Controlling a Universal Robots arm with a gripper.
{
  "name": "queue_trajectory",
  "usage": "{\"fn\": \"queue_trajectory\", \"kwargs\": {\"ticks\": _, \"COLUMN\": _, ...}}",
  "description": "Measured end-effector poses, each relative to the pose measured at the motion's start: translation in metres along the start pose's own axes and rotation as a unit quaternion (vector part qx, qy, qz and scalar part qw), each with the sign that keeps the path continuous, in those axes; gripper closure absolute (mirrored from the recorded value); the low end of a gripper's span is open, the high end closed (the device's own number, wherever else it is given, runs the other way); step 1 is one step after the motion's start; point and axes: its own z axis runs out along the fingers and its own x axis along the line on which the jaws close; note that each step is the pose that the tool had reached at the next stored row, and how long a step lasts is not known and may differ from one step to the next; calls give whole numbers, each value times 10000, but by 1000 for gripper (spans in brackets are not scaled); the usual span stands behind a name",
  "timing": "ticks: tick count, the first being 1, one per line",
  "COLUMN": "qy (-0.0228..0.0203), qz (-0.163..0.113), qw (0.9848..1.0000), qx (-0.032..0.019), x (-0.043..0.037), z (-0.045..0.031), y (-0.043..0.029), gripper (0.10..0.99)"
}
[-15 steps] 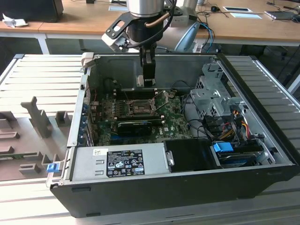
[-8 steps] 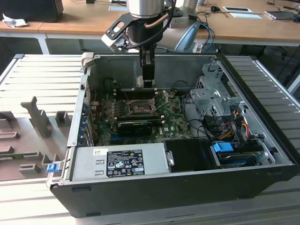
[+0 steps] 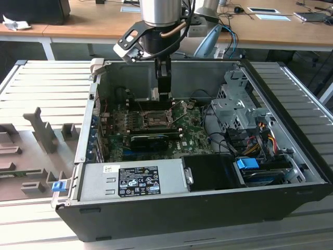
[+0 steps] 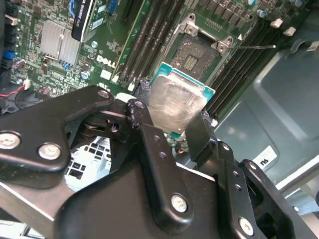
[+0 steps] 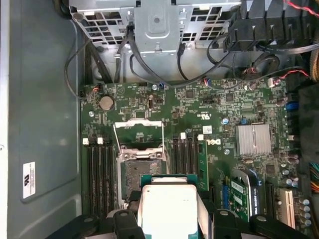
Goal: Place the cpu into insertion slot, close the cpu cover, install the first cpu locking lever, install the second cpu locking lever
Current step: 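Place the cpu into insertion slot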
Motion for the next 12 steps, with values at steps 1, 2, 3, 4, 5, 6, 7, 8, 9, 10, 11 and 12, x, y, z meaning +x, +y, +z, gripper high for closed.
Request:
{"fn": "queue_trajectory", "kwargs": {"ticks": 1, "qy": -4, "qz": -6, "qw": 10000, "qx": 0, "x": 1, "z": 24, "y": -1, "gripper": 557}}
{"fn": "queue_trajectory", "kwargs": {"ticks": 2, "qy": -5, "qz": -7, "qw": 10000, "qx": -1, "x": 1, "z": 37, "y": -3, "gripper": 557}}
{"fn": "queue_trajectory", "kwargs": {"ticks": 3, "qy": -6, "qz": -7, "qw": 10000, "qx": -1, "x": 2, "z": 47, "y": -4, "gripper": 557}}
{"fn": "queue_trajectory", "kwargs": {"ticks": 4, "qy": -12, "qz": -7, "qw": 10000, "qx": -1, "x": 4, "z": 64, "y": -5, "gripper": 557}}
{"fn": "queue_trajectory", "kwargs": {"ticks": 5, "qy": -15, "qz": -8, "qw": 10000, "qx": -1, "x": 4, "z": 81, "y": -7, "gripper": 557}}
{"fn": "queue_trajectory", "kwargs": {"ticks": 6, "qy": -16, "qz": -9, "qw": 10000, "qx": -1, "x": 4, "z": 96, "y": -8, "gripper": 557}}
{"fn": "queue_trajectory", "kwargs": {"ticks": 7, "qy": -17, "qz": -8, "qw": 10000, "qx": -1, "x": 3, "z": 108, "y": -9, "gripper": 557}}
{"fn": "queue_trajectory", "kwargs": {"ticks": 8, "qy": -17, "qz": -8, "qw": 10000, "qx": -1, "x": 3, "z": 118, "y": -10, "gripper": 557}}
{"fn": "queue_trajectory", "kwargs": {"ticks": 9, "qy": -17, "qz": -8, "qw": 10000, "qx": -1, "x": 3, "z": 126, "y": -11, "gripper": 557}}
{"fn": "queue_trajectory", "kwargs": {"ticks": 10, "qy": -17, "qz": -8, "qw": 10000, "qx": -1, "x": 3, "z": 137, "y": -12, "gripper": 557}}
{"fn": "queue_trajectory", "kwargs": {"ticks": 11, "qy": -18, "qz": -8, "qw": 10000, "qx": -1, "x": 3, "z": 150, "y": -13, "gripper": 557}}
{"fn": "queue_trajectory", "kwargs": {"ticks": 12, "qy": -18, "qz": -8, "qw": 10000, "qx": -1, "x": 3, "z": 160, "y": -14, "gripper": 557}}
